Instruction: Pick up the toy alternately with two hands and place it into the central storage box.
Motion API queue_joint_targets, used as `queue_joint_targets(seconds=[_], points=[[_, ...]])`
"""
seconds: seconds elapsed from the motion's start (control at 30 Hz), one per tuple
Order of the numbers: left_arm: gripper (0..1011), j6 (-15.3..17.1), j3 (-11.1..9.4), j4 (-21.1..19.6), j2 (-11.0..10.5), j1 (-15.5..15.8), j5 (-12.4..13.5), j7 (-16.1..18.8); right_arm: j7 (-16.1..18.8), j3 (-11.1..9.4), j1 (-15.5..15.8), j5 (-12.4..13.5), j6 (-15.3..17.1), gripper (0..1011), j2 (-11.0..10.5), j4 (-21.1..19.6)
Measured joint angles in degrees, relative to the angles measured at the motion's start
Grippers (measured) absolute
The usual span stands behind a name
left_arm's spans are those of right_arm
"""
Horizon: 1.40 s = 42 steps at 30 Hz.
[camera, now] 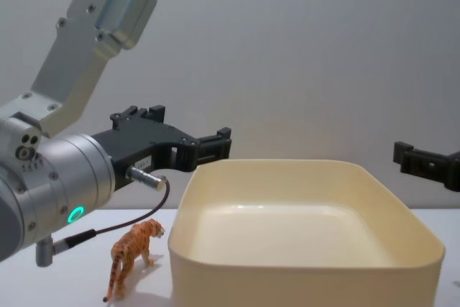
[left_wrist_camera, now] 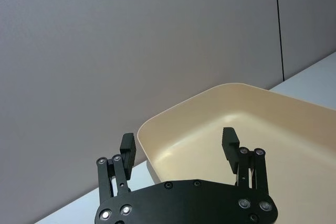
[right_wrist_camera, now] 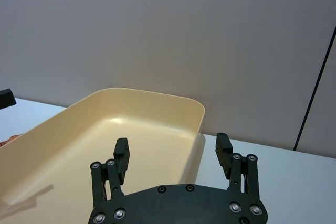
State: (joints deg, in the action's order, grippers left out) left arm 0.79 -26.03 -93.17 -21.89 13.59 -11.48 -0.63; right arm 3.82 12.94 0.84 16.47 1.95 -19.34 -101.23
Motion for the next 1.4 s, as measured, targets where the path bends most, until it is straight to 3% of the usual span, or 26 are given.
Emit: queue_joint_targets(seconds=[1.4], points=[[1001, 0.0, 0.0, 0.0, 0.0, 0.0, 0.0, 0.0, 0.0, 0.0, 0.0, 0.0, 0.0, 1001, 0.0, 0.0]])
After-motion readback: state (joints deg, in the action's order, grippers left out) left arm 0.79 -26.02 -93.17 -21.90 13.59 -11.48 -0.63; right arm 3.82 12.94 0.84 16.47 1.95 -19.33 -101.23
